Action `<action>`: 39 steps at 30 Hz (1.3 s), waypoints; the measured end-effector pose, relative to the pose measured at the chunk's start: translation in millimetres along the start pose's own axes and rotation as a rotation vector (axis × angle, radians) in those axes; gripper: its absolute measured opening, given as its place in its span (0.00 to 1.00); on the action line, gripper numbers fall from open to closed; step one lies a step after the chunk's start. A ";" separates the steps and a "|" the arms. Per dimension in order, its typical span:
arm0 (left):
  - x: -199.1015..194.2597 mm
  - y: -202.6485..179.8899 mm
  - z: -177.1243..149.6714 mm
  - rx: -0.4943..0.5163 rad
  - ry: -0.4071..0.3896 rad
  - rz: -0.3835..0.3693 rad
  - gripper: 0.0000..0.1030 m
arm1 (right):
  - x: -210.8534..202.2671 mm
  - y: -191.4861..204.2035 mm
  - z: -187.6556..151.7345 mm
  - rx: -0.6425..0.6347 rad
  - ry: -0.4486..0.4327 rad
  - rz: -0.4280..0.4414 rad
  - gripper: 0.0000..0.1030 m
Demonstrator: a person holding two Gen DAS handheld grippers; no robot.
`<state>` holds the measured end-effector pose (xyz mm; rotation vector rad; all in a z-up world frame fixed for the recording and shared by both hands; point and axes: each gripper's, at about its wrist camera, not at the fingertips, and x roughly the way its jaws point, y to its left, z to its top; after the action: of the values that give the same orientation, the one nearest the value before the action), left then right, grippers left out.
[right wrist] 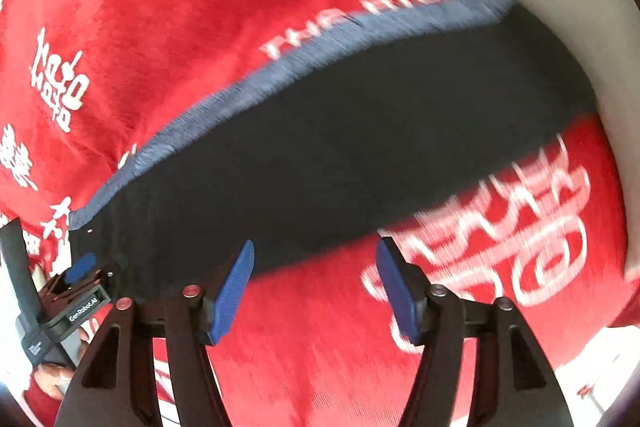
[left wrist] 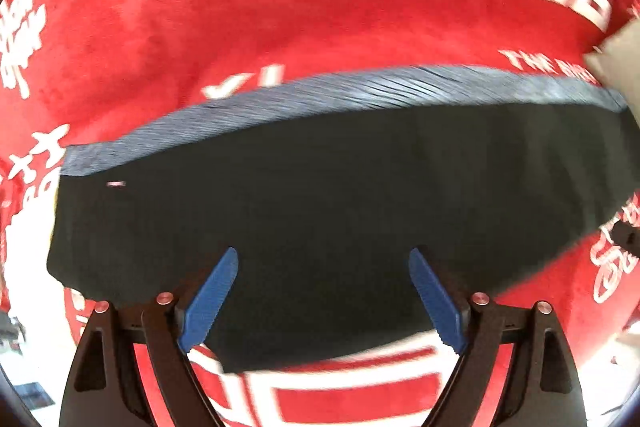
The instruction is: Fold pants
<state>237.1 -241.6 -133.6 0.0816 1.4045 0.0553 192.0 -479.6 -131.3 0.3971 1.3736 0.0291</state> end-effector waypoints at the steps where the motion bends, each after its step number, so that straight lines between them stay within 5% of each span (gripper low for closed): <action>1: -0.7 -11.7 -1.8 0.015 0.004 -0.013 0.86 | -2.8 -8.4 -5.6 0.019 0.006 0.002 0.66; 7: 1.2 -57.0 -5.3 0.048 0.031 -0.034 0.86 | 2.7 -37.5 -34.7 0.097 0.028 0.017 0.66; 16: -3.4 -75.2 -2.8 0.032 0.040 -0.007 0.86 | -1.6 -65.0 -49.3 0.141 0.026 0.067 0.66; 34: -12.9 -121.4 8.2 0.106 0.015 0.037 0.86 | -35.6 -160.0 -52.8 0.310 -0.061 0.255 0.66; 39: -16.2 -132.8 17.6 0.097 0.008 0.000 0.86 | -35.5 -170.3 -47.4 0.348 -0.093 0.291 0.66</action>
<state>250.5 -375.8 -126.8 0.1617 1.4152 -0.0121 103.7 -635.2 -154.1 0.8779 1.2195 0.0111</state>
